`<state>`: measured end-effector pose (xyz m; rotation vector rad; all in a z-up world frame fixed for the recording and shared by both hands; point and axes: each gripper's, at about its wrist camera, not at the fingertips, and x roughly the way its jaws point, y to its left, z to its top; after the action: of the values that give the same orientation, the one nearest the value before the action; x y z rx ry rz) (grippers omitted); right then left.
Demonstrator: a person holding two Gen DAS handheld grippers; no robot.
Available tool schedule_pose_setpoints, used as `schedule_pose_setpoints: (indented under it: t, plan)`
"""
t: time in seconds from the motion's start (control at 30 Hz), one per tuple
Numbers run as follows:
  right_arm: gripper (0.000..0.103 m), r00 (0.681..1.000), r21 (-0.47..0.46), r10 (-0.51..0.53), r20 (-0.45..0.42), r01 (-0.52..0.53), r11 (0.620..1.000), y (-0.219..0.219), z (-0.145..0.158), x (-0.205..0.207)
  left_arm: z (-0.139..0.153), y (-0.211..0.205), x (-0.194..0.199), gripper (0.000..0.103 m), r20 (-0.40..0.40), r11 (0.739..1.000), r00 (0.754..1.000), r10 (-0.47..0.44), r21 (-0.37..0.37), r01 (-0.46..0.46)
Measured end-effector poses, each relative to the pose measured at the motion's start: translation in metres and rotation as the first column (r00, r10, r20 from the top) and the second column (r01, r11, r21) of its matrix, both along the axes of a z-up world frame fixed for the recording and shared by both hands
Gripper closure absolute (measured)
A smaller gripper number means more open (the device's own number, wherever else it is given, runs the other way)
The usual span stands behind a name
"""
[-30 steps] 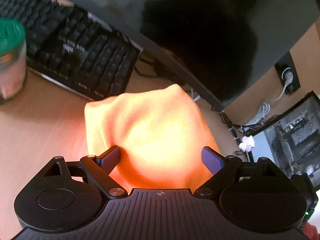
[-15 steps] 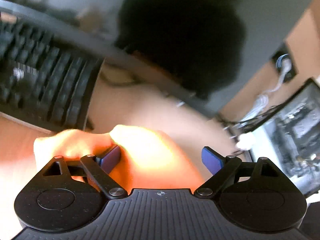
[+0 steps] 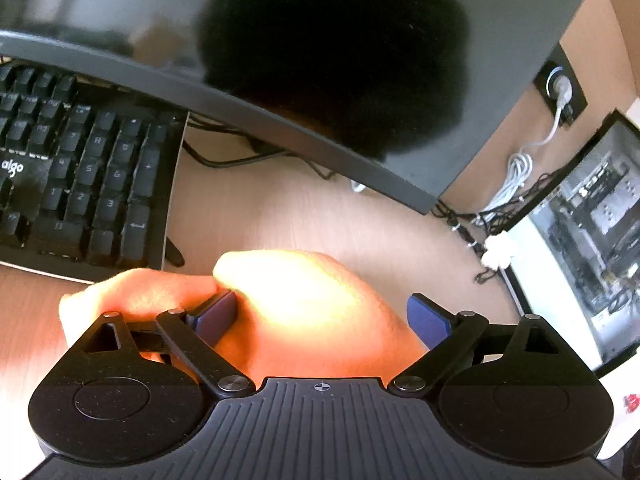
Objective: Fold clothes
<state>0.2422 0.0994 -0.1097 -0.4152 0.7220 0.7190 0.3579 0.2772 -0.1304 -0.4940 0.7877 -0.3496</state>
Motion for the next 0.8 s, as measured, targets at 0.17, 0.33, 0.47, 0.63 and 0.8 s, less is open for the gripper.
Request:
schedule_pose_setpoints:
  t: [0.17,0.33,0.47,0.63,0.8]
  plan:
    - [0.000,1.000,0.055,0.011,-0.023,-0.010,0.998,-0.014,0.016,0.003,0.003,0.007,-0.005,0.008,0.007,0.999,1.000,0.011,-0.038,-0.011]
    - [0.000,0.999,0.134,-0.021,0.035,0.016,0.991,-0.046,0.047,-0.007,0.037,0.021,-0.052,0.004,0.094,0.986,0.995,0.040,-0.163,-0.024]
    - [0.000,0.997,0.122,-0.082,0.005,0.081,0.989,-0.059,0.036,0.004,0.025,0.030,-0.072,0.004,0.068,0.969,0.997,0.037,-0.245,-0.020]
    - [0.000,0.989,0.035,-0.142,-0.035,0.143,0.989,-0.052,0.010,0.015,-0.009,0.034,-0.058,0.004,-0.024,0.953,0.996,0.091,-0.286,-0.095]
    - [0.000,0.987,0.089,-0.156,-0.040,0.159,0.983,-0.061,0.028,0.002,0.000,0.037,-0.059,0.004,-0.011,0.965,0.996,0.089,-0.246,-0.089]
